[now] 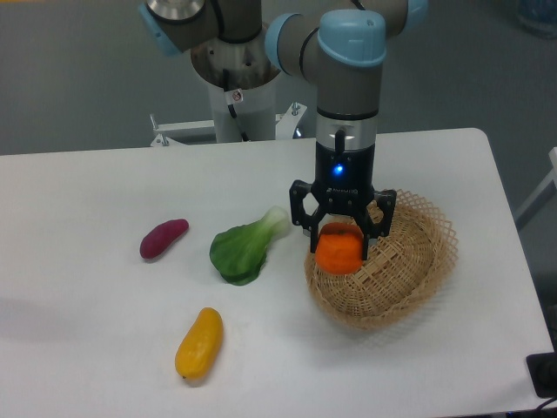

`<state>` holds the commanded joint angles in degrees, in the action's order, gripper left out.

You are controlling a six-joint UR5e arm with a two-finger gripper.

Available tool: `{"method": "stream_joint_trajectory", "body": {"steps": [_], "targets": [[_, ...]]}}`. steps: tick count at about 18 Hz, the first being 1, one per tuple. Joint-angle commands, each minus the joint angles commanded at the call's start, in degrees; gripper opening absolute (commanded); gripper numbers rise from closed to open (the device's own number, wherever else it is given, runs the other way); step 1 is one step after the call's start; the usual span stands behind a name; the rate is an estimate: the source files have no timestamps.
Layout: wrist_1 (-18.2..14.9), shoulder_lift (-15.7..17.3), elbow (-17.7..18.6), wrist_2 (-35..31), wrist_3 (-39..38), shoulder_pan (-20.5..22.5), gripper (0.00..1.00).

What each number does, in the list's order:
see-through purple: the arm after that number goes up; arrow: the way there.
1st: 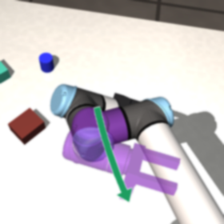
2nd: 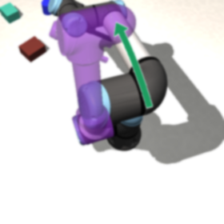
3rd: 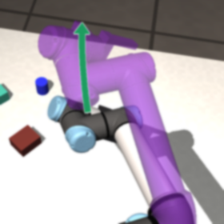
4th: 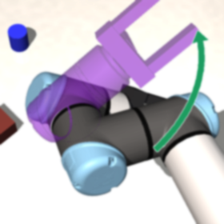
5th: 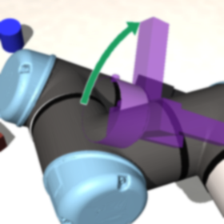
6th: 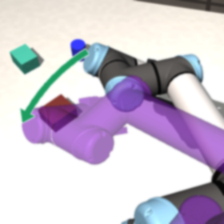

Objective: Place the orange on the table
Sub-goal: 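Lift the orange out of the wicker basket and carry it beside the bok choy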

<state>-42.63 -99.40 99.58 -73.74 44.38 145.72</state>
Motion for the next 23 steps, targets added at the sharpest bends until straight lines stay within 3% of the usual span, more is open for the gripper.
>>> {"method": "stream_joint_trajectory", "body": {"steps": [7, 10, 15, 23], "targets": [[-0.09, 0.35, 0.97, 0.00, -0.26, -0.17, 0.75], [0.00, 0.18, 1.49, -1.75, -1.40, -2.54, 0.75], [0.09, -1.84, 1.50, -8.87, -9.74, -10.44, 0.75], [0.18, -8.69, 1.58, -20.73, -23.01, -25.12, 0.75]]}}
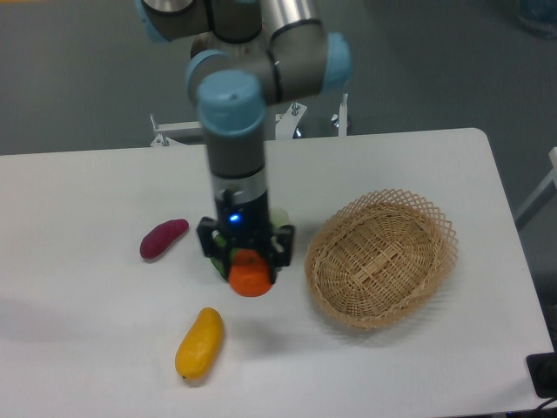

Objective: Place the orange on the table
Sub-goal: 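Lift the orange out of the wicker basket and carry it beside the bok choy, then lower the held orange onto the table beside the yellow mango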

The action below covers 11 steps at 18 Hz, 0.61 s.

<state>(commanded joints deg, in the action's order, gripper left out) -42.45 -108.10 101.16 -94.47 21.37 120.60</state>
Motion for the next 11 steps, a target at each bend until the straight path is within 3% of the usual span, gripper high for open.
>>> {"method": "stream_joint_trajectory", "body": {"steps": [2, 7, 11], "targets": [[0.53, -2.72, -0.26, -1.15, -2.20, -2.73, 0.75], [0.61, -4.92, 0.44, -1.15, -3.62, -8.18, 0.75], [0.62, -6.77, 0.70, -1.06, -3.35, -9.86, 0.75]]}}
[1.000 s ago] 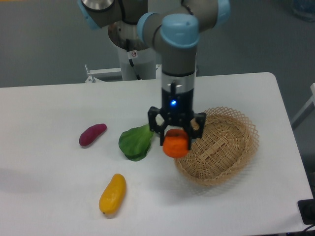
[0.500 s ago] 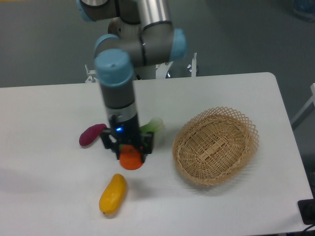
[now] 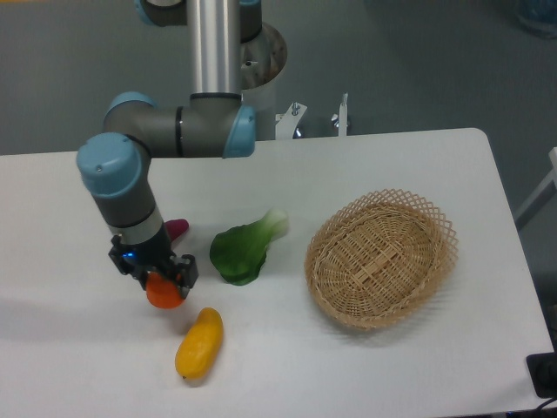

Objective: Place the orange on the table
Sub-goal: 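Lower the held orange onto the table beside the yellow mango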

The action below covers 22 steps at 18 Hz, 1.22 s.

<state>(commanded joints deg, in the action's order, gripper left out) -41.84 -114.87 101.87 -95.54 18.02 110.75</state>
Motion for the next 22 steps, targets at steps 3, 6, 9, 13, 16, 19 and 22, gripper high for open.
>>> {"method": "stream_joint_trajectory", "body": {"steps": [3, 6, 9, 13, 16, 19, 22], "targets": [[0.00, -0.71, 0.18, 0.00, 0.00, -0.71, 0.75], [0.00, -1.50, 0.09, 0.09, 0.26, -1.15, 0.76], [0.09, -2.47, -0.09, 0.00, 0.44, -1.59, 0.79], [0.17, -3.52, -0.17, -0.09, 0.35, -1.68, 0.79], [0.09, -3.70, -0.61, -0.17, 0.35, -1.68, 0.85], [0.09, -3.79, -0.70, -0.26, 0.35, -1.68, 1.00], [0.17, -3.35, -1.23, -1.23, 0.53, -1.59, 1.00]]}}
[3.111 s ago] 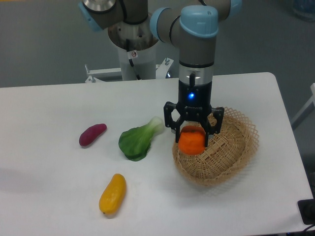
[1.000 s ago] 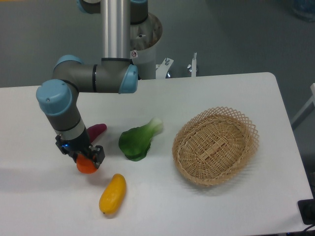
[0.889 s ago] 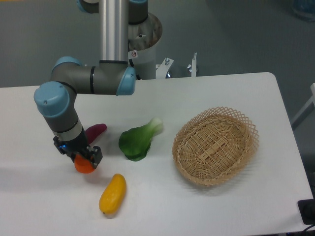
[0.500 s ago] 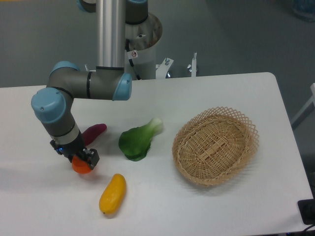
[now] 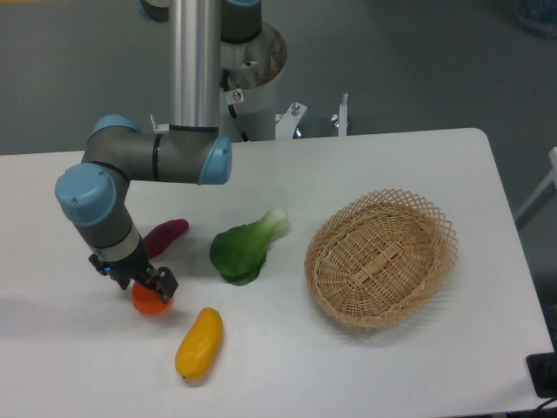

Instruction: Place the orange on the table

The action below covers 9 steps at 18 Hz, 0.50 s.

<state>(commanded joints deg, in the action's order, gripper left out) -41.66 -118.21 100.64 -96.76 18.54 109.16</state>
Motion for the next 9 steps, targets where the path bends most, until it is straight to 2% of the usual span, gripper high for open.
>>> {"method": "stream_joint_trajectory", "body": {"steps": [5, 9], "targets": [[-0.26, 1.40, -1.58, 0.08, 0.09, 0.44, 1.00], [-0.44, 2.64, -1.32, 0.00, 0.61, 1.23, 1.00]]}}
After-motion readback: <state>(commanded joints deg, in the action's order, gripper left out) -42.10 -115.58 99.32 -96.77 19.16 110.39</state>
